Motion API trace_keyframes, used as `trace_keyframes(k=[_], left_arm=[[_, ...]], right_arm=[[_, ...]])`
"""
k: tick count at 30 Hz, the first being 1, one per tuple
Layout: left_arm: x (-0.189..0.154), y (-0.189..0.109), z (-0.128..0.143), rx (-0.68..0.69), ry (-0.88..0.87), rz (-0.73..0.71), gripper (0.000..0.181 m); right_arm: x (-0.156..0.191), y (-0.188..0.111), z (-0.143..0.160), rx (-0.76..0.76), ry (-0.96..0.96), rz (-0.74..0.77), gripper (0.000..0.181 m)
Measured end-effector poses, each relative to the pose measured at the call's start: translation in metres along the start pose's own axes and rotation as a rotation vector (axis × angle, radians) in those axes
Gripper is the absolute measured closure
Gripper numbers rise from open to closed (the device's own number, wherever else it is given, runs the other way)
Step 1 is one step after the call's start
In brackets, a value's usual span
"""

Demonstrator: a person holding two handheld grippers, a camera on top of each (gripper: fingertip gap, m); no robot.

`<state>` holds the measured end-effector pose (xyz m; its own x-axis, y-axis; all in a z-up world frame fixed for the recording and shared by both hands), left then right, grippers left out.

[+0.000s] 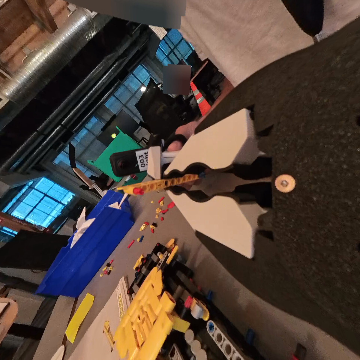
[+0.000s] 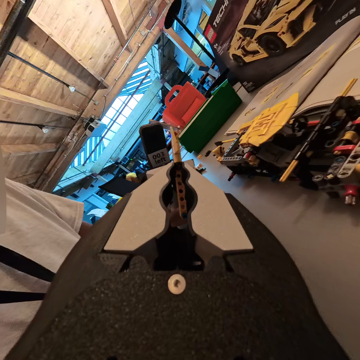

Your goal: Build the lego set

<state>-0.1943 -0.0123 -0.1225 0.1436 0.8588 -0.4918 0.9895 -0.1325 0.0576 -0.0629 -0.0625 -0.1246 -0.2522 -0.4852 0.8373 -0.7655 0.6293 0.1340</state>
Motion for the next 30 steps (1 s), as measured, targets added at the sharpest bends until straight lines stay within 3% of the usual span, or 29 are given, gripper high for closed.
trace_keyframes(k=[5,8,13,16,21,25,30], left_arm=[[-0.001,-0.005,-0.001,-0.022,-0.033,0.044,0.174],[0.004,-0.01,-0.004,-0.074,-0.067,0.023,0.174],[0.016,-0.019,-0.006,-0.164,-0.212,0.037,0.174],[0.017,-0.017,-0.004,-0.157,-0.237,0.045,0.174],[0.019,-0.016,-0.002,-0.153,-0.265,0.036,0.174],[0.019,-0.013,0.001,-0.143,-0.285,0.036,0.174],[0.02,-0.012,0.002,-0.126,-0.287,0.019,0.174]], right_arm=[[0.003,0.003,0.001,0.01,-0.035,-0.02,0.178],[0.011,0.002,-0.003,-0.017,-0.18,0.001,0.158],[0.026,0.01,0.005,0.015,-0.767,0.367,0.134],[0.027,0.028,0.015,0.083,-0.894,0.529,0.13],[0.025,0.04,0.02,0.071,-1.007,0.677,0.13],[0.025,0.046,0.023,0.087,-1.074,0.739,0.143],[0.025,0.046,0.025,0.084,-1.14,0.784,0.143]])
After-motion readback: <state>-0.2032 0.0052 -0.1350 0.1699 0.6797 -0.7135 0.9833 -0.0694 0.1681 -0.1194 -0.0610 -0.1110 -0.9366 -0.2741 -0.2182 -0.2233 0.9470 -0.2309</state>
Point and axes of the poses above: each gripper's, where its closed fingertips meet, y out along the fingers, z out of its underside, x = y × z across the jaws, the point moved 8 cm from there along -y, back along the fingers, and after that the axes turned 7 degrees about y, right-handed, at the moved point
